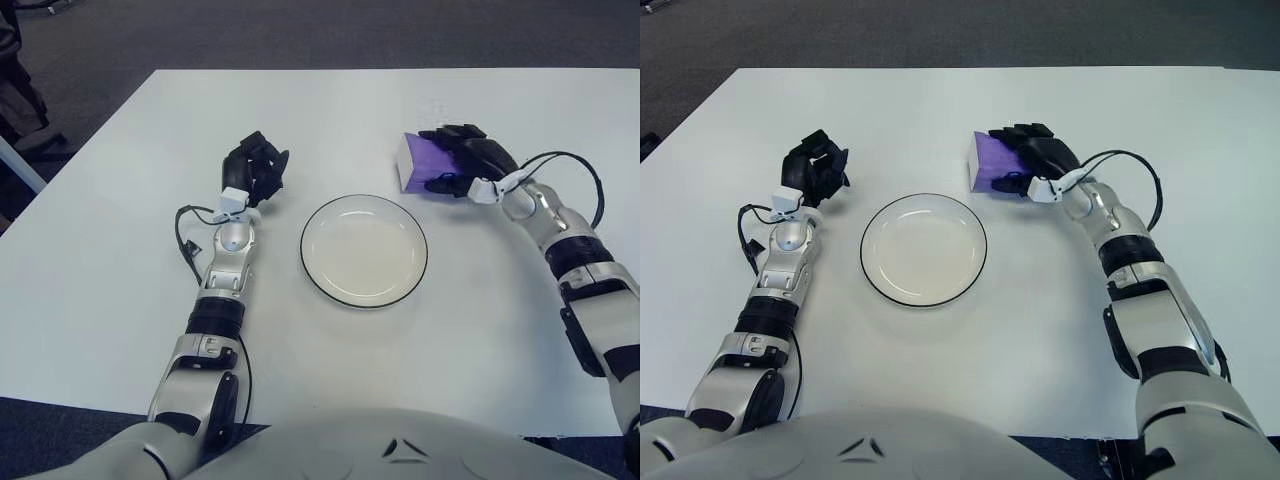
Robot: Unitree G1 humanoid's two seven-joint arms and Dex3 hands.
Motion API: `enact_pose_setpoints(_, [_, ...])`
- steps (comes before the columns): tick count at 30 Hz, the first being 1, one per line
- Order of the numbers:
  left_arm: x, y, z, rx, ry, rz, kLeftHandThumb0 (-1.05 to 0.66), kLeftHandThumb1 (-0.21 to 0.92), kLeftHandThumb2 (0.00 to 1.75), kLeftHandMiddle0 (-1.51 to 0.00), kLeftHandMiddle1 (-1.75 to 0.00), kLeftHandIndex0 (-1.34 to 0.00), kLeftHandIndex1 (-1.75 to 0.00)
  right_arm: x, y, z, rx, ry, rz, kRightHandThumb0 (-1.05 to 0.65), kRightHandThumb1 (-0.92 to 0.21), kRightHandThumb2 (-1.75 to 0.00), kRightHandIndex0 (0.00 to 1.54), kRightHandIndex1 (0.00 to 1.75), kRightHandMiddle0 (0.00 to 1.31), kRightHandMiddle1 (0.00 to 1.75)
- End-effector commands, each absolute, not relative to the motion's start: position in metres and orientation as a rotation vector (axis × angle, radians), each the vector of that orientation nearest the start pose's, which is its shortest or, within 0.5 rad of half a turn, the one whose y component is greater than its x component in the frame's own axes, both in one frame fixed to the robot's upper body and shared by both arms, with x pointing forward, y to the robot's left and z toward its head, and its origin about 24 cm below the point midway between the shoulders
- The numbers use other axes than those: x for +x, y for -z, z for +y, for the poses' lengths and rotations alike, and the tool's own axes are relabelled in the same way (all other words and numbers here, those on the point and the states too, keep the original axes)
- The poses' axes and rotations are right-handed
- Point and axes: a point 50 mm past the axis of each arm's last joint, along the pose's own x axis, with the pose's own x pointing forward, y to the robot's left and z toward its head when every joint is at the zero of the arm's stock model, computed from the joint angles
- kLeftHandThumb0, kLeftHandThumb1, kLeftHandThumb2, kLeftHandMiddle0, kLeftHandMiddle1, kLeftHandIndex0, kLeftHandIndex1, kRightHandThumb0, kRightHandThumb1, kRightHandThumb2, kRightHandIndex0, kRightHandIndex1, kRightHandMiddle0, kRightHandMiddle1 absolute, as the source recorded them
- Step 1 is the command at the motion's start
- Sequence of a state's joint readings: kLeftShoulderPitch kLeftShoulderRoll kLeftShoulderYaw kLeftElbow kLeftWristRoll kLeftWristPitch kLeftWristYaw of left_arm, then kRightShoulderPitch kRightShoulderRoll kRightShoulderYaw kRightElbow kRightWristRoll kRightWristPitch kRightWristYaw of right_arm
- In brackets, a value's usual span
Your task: Put the tissue paper into the plate.
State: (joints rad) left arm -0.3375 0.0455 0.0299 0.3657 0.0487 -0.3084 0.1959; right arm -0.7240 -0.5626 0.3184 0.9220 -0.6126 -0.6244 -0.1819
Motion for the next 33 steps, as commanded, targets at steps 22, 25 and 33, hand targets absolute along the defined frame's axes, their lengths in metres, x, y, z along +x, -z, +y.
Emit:
enact_pose_setpoints(22, [0.274,-0.008,0.149,0.049,-0.170,-0.021,-0.36,0.92,0.32,-1.00,-1.75,-0.89,-1.75,0.353,-0.094,-0.229,-1.040,-0.075,-0.300,0.00,-0.34,-1.26,0.59,1.65,0.42,1.75])
enact_pose_setpoints(25, [0.275,-0.008,0.149,0.049,-0.170,-0.021,-0.36,0.92,0.32,-1.00,-1.75,-0.89,-1.75,0.354,-0.096,-0.230,-1.011,-0.074,-0.293,0.00,-0.33,-1.28,0.58,1.67,0.43,1.75])
enact_pose_setpoints(33, [0.276,-0.008,0.150,0.048,-0.171,-0.021,-0.36,0.92,0.33,-1.00,-1.75,-0.89,-1.75,0.353,-0.107,-0.228,-0.895,-0.065,-0.324,0.00,-0.32,-1.30,0.57,1.71,0.43,1.75])
